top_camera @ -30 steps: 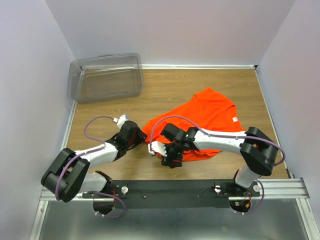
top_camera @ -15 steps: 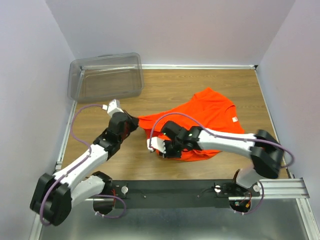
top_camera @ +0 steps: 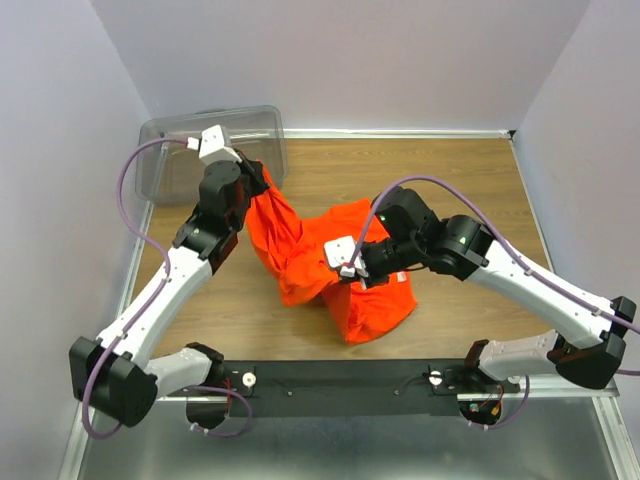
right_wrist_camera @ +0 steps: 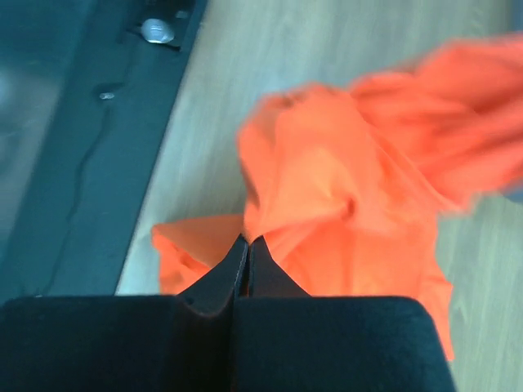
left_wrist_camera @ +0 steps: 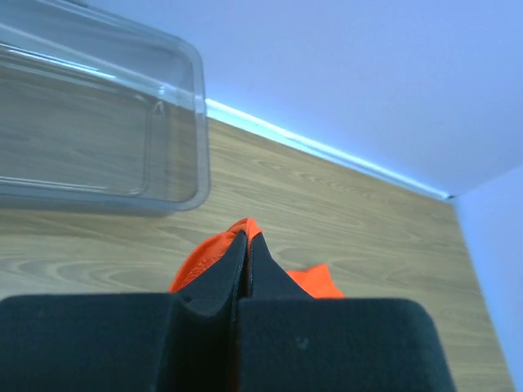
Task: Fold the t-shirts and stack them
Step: Flatten the tshirt out
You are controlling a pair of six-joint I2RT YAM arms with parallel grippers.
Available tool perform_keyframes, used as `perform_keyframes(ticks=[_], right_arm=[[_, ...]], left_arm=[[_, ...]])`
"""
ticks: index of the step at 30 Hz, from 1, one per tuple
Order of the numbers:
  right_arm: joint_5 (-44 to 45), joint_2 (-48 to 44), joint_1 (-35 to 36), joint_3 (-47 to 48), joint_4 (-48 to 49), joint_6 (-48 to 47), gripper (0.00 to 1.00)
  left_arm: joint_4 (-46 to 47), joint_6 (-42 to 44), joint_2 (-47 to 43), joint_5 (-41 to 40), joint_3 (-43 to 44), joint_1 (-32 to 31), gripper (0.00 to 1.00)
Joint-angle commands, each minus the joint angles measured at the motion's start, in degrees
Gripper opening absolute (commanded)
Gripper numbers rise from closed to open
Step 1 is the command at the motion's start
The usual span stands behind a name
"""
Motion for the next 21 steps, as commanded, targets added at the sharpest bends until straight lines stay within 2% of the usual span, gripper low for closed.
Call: perform_keyframes(ticks=[1, 4, 6, 7, 10, 12, 13, 15, 16, 18, 19, 21], right_arm=[[-11.0, -0.2, -0.3, 1.4, -9.7, -4.7, 0.01], [-21.8, 2.6, 0.7, -2.3, -10.7, -6.6, 0.01], [-24.5, 5.1, 2.8, -4.6, -9.5, -6.7, 0.01], [-23.4, 6.0, 6.2, -6.3, -8.0, -6.7, 0.07], [-19.5, 9.8, 10.4, -4.8, -5.7, -4.2, 0.37], [-15.9, 11.3, 10.1, -1.7, -5.0, -1.5, 0.48], [-12.6, 11.5, 6.8, -0.3, -2.9, 1.1, 0.52], [-14.8, 10.6, -1.6, -0.6, 0.4, 4.1, 0.53], [-18.7, 10.2, -12.9, -1.1, 4.1, 7.5, 0.54], [-18.6, 11.4, -22.4, -2.3, 7.1, 10.8, 0.55], [-14.4, 13.1, -28.8, -2.9, 9.5, 13.3, 0.55], [-9.2, 15.6, -34.2, -5.0, 12.9, 17.6, 0.56]], left_arm=[[-3.4, 4.8, 4.4, -0.9, 4.9, 1.3, 0.0], [-4.8, 5.7, 5.4, -0.6, 5.7, 1.6, 0.0], [-5.2, 6.0, 4.6, -0.3, 3.8, 1.7, 0.0], [-5.6, 6.0, 3.3, 0.0, 2.9, 1.9, 0.0], [-7.2, 6.0, -1.1, 0.6, -1.7, 1.9, 0.0], [-9.3, 5.1, -3.9, 0.3, -5.7, 2.0, 0.0], [-9.9, 4.8, -7.0, -0.2, -7.1, 2.1, 0.0], [-12.3, 2.9, -10.1, -0.8, -10.8, 2.4, 0.0], [-13.2, 2.1, -12.8, -1.3, -12.0, 2.7, 0.0], [-15.1, 0.2, -16.1, -1.5, -14.9, 3.0, 0.0], [-15.4, -0.4, -17.0, -1.3, -15.7, 3.3, 0.0], [-16.1, -1.7, -18.9, -0.8, -17.5, 3.6, 0.0]])
